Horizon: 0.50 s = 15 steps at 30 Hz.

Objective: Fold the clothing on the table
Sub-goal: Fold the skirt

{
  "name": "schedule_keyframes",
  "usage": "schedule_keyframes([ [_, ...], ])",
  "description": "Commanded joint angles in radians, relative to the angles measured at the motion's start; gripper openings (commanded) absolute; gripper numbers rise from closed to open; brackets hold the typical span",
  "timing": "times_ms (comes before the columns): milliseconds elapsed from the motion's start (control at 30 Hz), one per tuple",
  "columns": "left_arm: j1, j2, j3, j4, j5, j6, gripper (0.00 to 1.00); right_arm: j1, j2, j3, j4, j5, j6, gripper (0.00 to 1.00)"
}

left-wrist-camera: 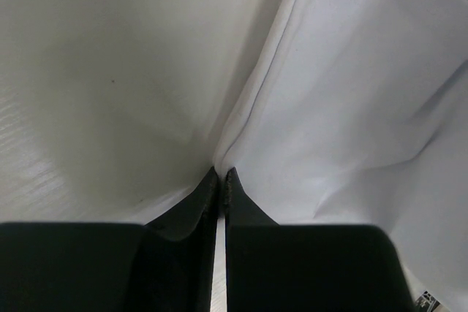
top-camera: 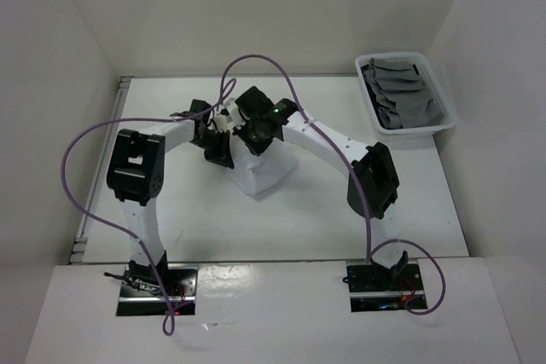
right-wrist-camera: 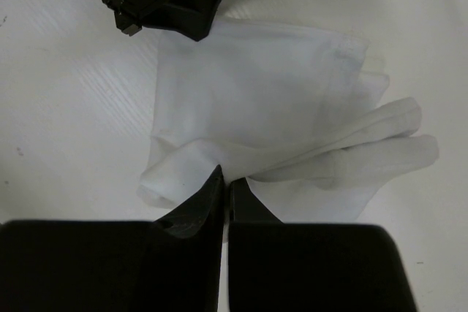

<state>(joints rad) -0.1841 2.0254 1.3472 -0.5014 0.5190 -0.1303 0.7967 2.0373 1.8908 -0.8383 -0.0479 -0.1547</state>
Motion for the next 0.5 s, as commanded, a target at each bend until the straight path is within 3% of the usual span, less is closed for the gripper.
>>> schedule_keyframes([
  [0,0.0,-0.04,-0.016,-0.02,0.021,0.037,0.06,-0.001,0.03,-0.006,0.068,-0.029,-0.008,0.0],
  [467,0.057,-0.04,0.003,-0.02,0.032,0.037,0.06,0.009,0.0,-0.145,0.068,-0.06,-0.017,0.0],
])
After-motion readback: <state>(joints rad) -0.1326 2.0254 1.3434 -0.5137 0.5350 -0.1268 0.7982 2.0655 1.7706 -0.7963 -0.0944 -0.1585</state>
